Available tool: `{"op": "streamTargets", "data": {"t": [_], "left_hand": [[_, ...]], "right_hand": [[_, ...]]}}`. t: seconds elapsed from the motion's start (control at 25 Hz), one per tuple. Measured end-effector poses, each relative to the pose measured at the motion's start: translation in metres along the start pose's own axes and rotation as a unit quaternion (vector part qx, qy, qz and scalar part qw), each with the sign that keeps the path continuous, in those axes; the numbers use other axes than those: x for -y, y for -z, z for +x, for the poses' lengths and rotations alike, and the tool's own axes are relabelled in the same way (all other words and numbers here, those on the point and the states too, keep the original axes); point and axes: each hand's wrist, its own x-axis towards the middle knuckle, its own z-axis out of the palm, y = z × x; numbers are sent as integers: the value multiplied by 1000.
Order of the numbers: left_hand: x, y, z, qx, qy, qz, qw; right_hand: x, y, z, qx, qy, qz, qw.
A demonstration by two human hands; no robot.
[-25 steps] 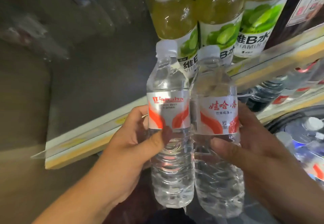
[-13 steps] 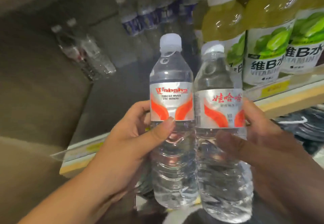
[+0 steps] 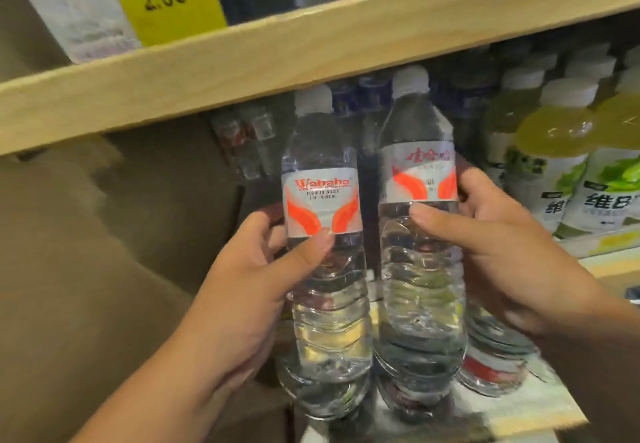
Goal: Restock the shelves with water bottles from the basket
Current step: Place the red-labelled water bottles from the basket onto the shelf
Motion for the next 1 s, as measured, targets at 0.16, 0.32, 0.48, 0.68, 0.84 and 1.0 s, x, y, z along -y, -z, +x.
{"op": "streamTargets", "data": {"t": [0.16,0.32,0.48,0.68,0.84,1.0], "left_hand": [[-1,36,-21,-27,-3,-14,1000],[17,48,-40,-77,20,-83,993],[36,56,-41,-125,22,-65,990],[44,66,-34,-158,40,-36,986],[50,68,-29,-183,13,-20,983],[55,71,-25,-194,1,-19,981]], "right_hand": [[-9,-36,32,3,14,-70,997],[-35,-69,61,-43,32,-143,988],[-62,-88,89,-40,46,-151,987],[-91,-104,111,-63,60,-195,977],[-95,-102,114,-23,28,-308,951],[-101,-97,122,-19,11,-337,941]]}}
